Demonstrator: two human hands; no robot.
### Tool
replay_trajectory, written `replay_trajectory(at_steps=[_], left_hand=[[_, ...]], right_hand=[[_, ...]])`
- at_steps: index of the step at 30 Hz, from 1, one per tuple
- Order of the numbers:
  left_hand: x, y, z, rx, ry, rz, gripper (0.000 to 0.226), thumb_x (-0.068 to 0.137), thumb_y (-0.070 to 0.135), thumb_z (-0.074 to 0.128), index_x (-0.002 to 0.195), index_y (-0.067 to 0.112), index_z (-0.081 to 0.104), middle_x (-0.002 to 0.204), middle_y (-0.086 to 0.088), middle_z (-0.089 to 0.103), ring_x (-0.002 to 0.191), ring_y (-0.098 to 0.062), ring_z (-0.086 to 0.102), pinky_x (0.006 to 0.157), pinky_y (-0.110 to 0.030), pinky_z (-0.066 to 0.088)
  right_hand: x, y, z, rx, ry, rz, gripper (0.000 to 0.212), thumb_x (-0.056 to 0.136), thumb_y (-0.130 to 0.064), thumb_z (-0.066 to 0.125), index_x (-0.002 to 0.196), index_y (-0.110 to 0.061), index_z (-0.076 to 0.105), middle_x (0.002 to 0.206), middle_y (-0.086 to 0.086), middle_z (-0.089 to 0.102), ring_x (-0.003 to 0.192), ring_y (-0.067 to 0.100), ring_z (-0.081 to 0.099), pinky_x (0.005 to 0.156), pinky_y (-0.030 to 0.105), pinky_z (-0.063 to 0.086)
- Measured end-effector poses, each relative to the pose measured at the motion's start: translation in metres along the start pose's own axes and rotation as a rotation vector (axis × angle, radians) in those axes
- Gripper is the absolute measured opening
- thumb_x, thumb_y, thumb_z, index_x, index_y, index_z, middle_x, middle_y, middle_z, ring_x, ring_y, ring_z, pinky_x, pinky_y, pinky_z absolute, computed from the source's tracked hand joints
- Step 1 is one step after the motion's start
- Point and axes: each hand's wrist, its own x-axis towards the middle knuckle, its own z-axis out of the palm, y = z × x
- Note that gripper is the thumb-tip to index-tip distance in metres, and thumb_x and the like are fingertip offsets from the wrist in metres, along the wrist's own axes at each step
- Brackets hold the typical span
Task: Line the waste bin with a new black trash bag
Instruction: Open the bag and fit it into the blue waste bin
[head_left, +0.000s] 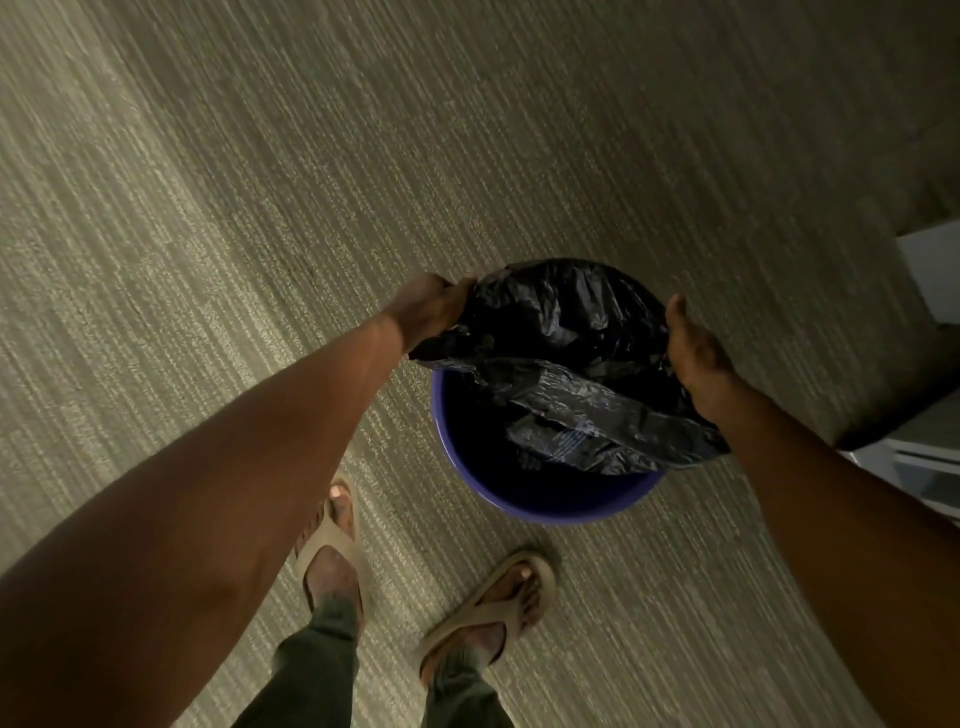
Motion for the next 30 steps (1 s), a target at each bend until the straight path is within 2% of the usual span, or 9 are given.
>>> replay_trajectory(at_steps=[3, 6, 9, 11, 13, 16, 20, 25, 30], left_hand=[[-0.011, -0.007, 0.001, -0.338, -0.028, -0.123, 0.055, 0.098, 0.063, 0.044, 0.08, 0.019, 0.071, 0.09, -0.004, 0.074, 0.099, -0.028, 0.071, 0.082, -0.033, 0.052], [-0.03, -0.014, 0.012, -0.755, 0.199, -0.155, 0.04, 0.1, 0.051, 0.052, 0.115, 0.02, 0.074, 0.114, -0.006, 0.072, 0.114, -0.025, 0.067, 0.096, -0.037, 0.055], [-0.065, -0.024, 0.018, -0.117, 0.741, 0.317, 0.031, 0.098, 0.037, 0.057, 0.119, 0.023, 0.074, 0.119, -0.009, 0.066, 0.113, -0.026, 0.058, 0.097, -0.036, 0.045], [-0.088, -0.024, 0.026, 0.182, 0.687, 0.76, 0.027, 0.096, 0.031, 0.062, 0.116, 0.018, 0.076, 0.115, -0.01, 0.069, 0.113, -0.03, 0.058, 0.094, -0.043, 0.046], [-0.108, -0.025, 0.038, 0.417, 0.513, 0.901, 0.038, 0.092, 0.035, 0.063, 0.125, 0.017, 0.072, 0.126, -0.009, 0.068, 0.122, -0.036, 0.055, 0.1, -0.046, 0.043], [-0.125, -0.021, 0.053, 0.727, 0.383, 0.842, 0.056, 0.086, 0.036, 0.068, 0.138, 0.018, 0.061, 0.152, -0.014, 0.051, 0.136, -0.04, 0.039, 0.107, -0.054, 0.033], [-0.121, -0.008, 0.054, 0.925, 0.205, 0.601, 0.063, 0.094, 0.038, 0.059, 0.154, 0.028, 0.04, 0.171, -0.013, 0.01, 0.154, -0.041, 0.012, 0.121, -0.061, 0.012], [-0.117, -0.017, 0.043, 0.907, 0.16, 0.566, 0.044, 0.096, 0.031, 0.057, 0.139, 0.024, 0.058, 0.166, -0.015, 0.026, 0.156, -0.037, 0.018, 0.124, -0.059, 0.006], [-0.13, -0.042, 0.027, 0.69, 0.355, 0.798, 0.023, 0.086, 0.016, 0.069, 0.108, 0.008, 0.072, 0.147, -0.019, 0.055, 0.147, -0.042, 0.038, 0.112, -0.06, 0.032]], right_hand=[[-0.005, 0.009, 0.006, 0.093, 0.012, -0.007, 0.094, 0.099, -0.074, 0.009, 0.149, -0.006, 0.05, 0.149, 0.027, 0.051, 0.128, 0.043, 0.056, 0.092, 0.042, 0.043], [-0.023, 0.024, 0.012, 0.067, 0.367, -0.211, 0.081, 0.104, -0.066, 0.02, 0.139, -0.004, 0.058, 0.141, 0.027, 0.057, 0.125, 0.04, 0.057, 0.094, 0.041, 0.044], [-0.057, 0.035, 0.017, -0.058, 0.781, -0.566, 0.054, 0.105, -0.052, 0.045, 0.131, -0.008, 0.062, 0.134, 0.022, 0.059, 0.123, 0.035, 0.054, 0.094, 0.037, 0.042], [-0.077, 0.04, 0.024, -0.092, 0.78, -0.819, 0.034, 0.101, -0.039, 0.058, 0.119, -0.012, 0.066, 0.119, 0.018, 0.064, 0.111, 0.034, 0.056, 0.088, 0.037, 0.042], [-0.094, 0.045, 0.034, -0.18, 0.579, -0.921, 0.031, 0.096, -0.035, 0.062, 0.116, -0.012, 0.069, 0.109, 0.014, 0.068, 0.106, 0.037, 0.059, 0.087, 0.043, 0.044], [-0.11, 0.054, 0.047, -0.399, 0.33, -0.813, 0.052, 0.083, -0.04, 0.065, 0.126, -0.01, 0.068, 0.115, 0.015, 0.07, 0.114, 0.042, 0.059, 0.091, 0.049, 0.047], [-0.113, 0.062, 0.052, -0.549, 0.224, -0.598, 0.07, 0.079, -0.026, 0.076, 0.143, -0.007, 0.055, 0.126, 0.022, 0.063, 0.122, 0.046, 0.054, 0.1, 0.056, 0.043], [-0.125, 0.068, 0.044, -0.37, 0.29, -0.74, 0.035, 0.076, -0.004, 0.075, 0.111, -0.003, 0.072, 0.097, 0.021, 0.067, 0.095, 0.046, 0.064, 0.086, 0.053, 0.049], [-0.154, 0.096, 0.04, -0.294, 0.495, -0.921, 0.013, 0.071, -0.012, 0.081, 0.08, -0.011, 0.072, 0.074, 0.005, 0.064, 0.083, 0.035, 0.064, 0.083, 0.05, 0.048]])
